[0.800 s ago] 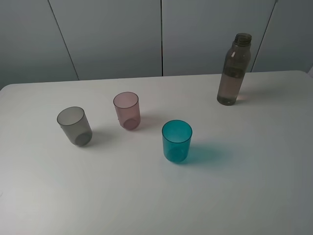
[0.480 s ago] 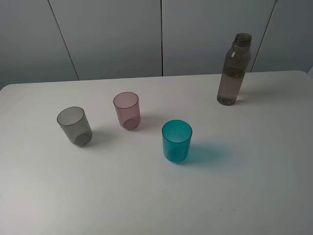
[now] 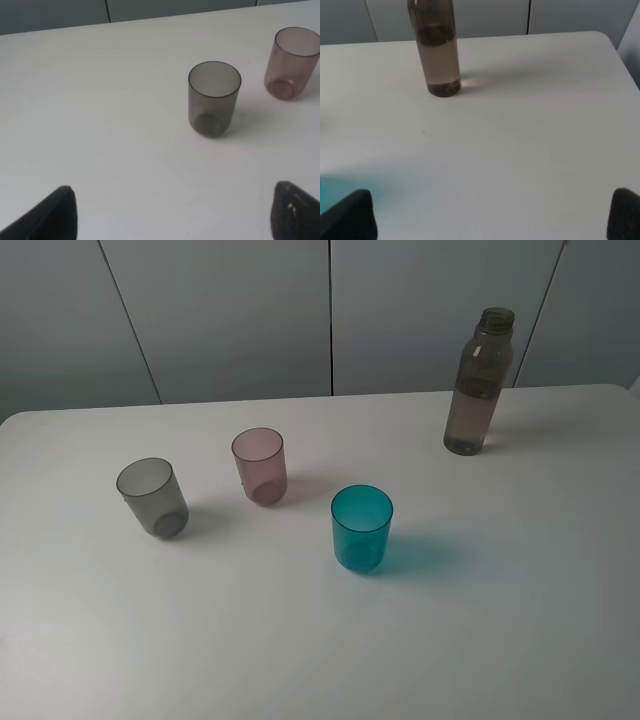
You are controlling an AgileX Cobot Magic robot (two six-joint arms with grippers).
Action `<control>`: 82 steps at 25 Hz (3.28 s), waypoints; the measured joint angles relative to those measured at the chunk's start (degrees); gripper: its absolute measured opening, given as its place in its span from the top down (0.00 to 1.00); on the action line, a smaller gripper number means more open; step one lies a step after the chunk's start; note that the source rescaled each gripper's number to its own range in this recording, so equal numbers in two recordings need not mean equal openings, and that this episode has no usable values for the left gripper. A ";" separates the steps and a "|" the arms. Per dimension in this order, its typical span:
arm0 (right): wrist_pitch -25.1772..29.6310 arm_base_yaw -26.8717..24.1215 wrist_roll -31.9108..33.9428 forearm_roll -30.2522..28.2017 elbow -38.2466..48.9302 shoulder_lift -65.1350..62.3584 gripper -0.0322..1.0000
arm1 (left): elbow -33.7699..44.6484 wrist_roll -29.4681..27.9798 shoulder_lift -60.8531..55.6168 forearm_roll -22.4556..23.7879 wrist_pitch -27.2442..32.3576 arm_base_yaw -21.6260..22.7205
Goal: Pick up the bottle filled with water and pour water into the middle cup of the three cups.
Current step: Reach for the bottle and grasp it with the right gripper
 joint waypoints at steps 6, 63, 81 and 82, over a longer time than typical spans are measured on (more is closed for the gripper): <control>0.00 0.00 0.00 0.00 0.00 0.00 0.00 | 0.00 0.00 0.00 0.00 0.00 0.00; -79.39 9.97 -6.31 7.56 8.94 73.47 0.00 | 0.00 0.00 0.00 0.00 0.00 0.00; -117.33 9.97 2.49 -6.22 9.39 104.92 0.00 | 0.00 0.00 0.00 0.00 0.00 0.00; -120.09 9.97 2.49 -6.22 9.39 106.52 0.00 | 0.00 0.00 0.00 0.00 0.00 0.00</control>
